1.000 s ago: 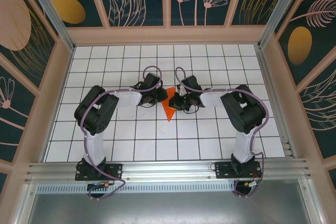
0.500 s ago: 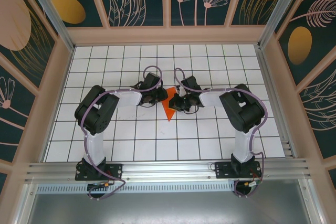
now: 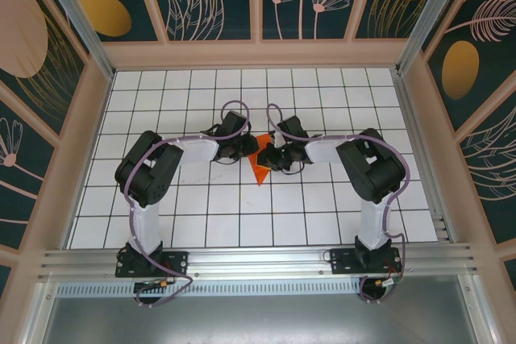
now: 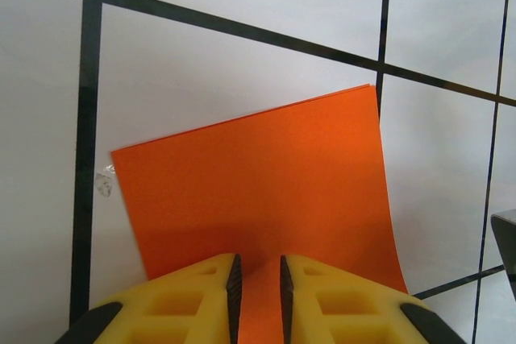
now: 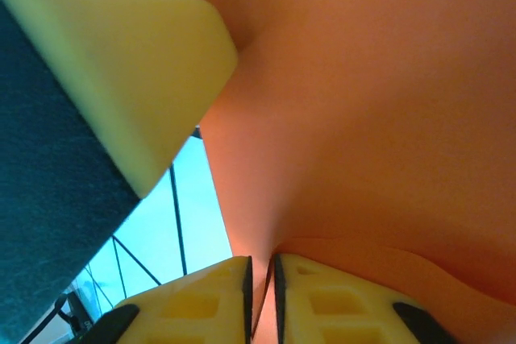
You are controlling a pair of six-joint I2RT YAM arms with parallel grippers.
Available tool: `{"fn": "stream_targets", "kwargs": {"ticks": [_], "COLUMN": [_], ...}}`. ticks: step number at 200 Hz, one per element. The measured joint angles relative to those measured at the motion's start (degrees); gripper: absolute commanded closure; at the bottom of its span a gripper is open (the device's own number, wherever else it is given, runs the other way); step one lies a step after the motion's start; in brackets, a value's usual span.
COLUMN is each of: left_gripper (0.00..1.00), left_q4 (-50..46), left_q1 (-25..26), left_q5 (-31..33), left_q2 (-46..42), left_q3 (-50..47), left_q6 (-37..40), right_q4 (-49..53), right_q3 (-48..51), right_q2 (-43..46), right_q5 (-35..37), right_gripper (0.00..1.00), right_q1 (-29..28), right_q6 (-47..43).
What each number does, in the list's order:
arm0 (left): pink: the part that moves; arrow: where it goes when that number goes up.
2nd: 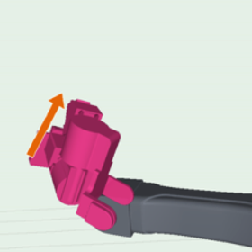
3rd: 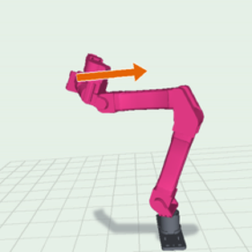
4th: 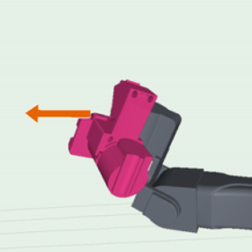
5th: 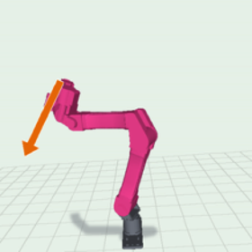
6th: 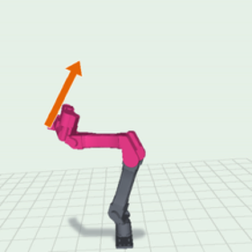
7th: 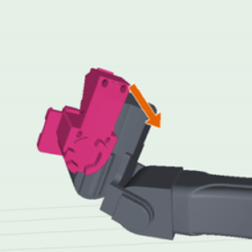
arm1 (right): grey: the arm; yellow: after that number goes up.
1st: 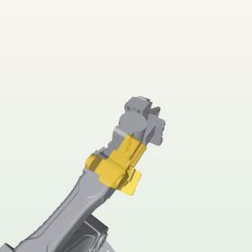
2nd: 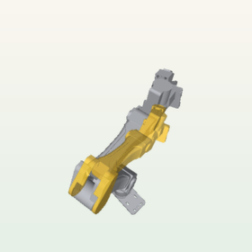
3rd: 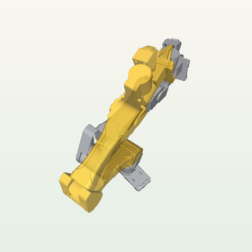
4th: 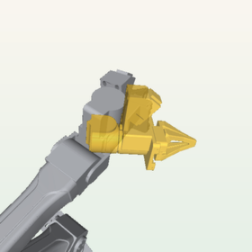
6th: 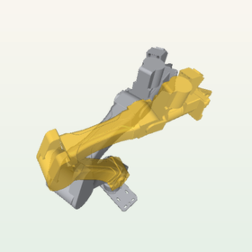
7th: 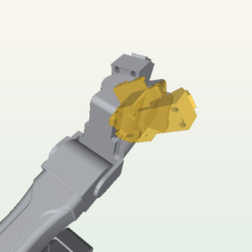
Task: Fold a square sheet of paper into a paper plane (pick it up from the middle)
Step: Third fold the triangle at the center of the table.
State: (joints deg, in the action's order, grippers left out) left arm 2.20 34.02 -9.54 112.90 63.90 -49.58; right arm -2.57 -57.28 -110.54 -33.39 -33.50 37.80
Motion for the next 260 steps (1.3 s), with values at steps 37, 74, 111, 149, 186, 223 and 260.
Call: {"fn": "stream_targets", "kwargs": {"ticks": [37, 74, 111, 149, 186, 223, 260], "left_gripper": [0.67, 0.66, 0.73, 0.83, 0.94, 1.00, 1.00], "left_q4": [-1.7, -3.4, -2.7, -0.9, 0.4, 2.2, 3.8], "left_q1": [-0.5, -3.0, -3.4, -3.3, -1.7, 1.0, 1.2], "left_q5": [1.2, 1.5, 0.4, -3.7, -6.8, -8.4, -8.4], "left_q2": [-1.4, -5.6, -8.1, -8.6, -8.6, -8.6, -8.6], "left_q3": [0.2, 0.1, -0.6, -3.7, -5.9, -8.2, -9.2], "left_q6": [-0.7, -1.6, -2.2, -3.2, -3.9, -5.0, -6.1], "right_q4": [-0.2, -0.4, -0.5, -0.4, -0.3, -0.3, -0.3], "right_q3": [-0.3, -0.3, -0.1, 0.5, 0.6, 0.7, 0.7], "right_q2": [0.0, 0.1, 0.1, 0.1, 0.1, 0.1, 0.1], "right_q5": [-1.2, -1.4, -1.3, 0.4, 0.9, 0.9, 0.9], "right_gripper": [0.67, 0.66, 0.74, 0.90, 0.97, 1.00, 1.00], "right_q1": [0.0, 0.0, 0.0, 0.0, 0.0, 0.0, 0.1], "right_q6": [-0.4, -0.4, -0.4, -1.4, -1.7, -1.7, -1.7]}}
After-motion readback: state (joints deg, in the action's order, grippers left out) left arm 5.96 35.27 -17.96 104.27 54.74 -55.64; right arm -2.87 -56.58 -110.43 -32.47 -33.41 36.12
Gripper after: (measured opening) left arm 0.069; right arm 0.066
